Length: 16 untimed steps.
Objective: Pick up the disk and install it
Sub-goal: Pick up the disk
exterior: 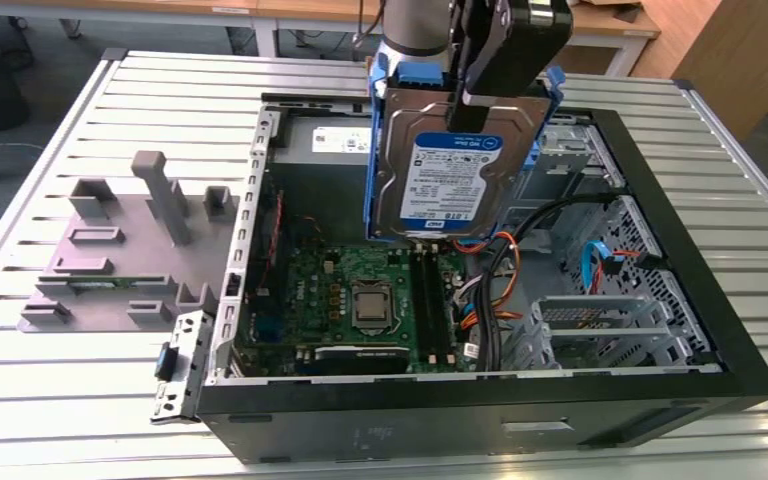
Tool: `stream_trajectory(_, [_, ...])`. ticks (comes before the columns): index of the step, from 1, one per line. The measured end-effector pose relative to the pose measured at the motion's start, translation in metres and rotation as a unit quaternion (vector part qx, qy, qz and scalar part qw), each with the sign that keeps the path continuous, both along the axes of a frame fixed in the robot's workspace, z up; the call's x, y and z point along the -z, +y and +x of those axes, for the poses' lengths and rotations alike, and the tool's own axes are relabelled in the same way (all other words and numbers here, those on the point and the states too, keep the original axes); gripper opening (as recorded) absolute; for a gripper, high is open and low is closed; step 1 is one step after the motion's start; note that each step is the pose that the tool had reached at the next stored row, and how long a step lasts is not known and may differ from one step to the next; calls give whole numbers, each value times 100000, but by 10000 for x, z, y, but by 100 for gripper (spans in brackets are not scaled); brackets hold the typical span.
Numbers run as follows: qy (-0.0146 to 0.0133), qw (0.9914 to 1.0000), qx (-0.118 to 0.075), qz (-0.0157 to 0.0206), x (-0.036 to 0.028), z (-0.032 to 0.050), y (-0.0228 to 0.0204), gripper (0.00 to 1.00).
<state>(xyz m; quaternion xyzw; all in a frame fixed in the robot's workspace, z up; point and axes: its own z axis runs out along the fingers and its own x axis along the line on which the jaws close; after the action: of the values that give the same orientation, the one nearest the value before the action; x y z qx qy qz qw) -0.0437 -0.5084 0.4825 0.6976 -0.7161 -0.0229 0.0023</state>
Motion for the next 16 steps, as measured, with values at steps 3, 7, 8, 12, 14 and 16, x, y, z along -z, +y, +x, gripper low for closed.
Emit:
stream_trajectory(3, [3,100000,-1,-7,-1,0,-29,35])
stream_trajectory(7, [0,100000,4,0,0,0,-46,35])
stream_trajectory(8, [0,100000,0,-2,0,0,-48,35])
stream_trajectory(12, [2,100000,-3,-4,0,0,-55,35])
stream_trajectory(14, [2,100000,0,-1,0,0,-65,35])
stream_trajectory(16, [1,100000,4,2,0,0,-72,35])
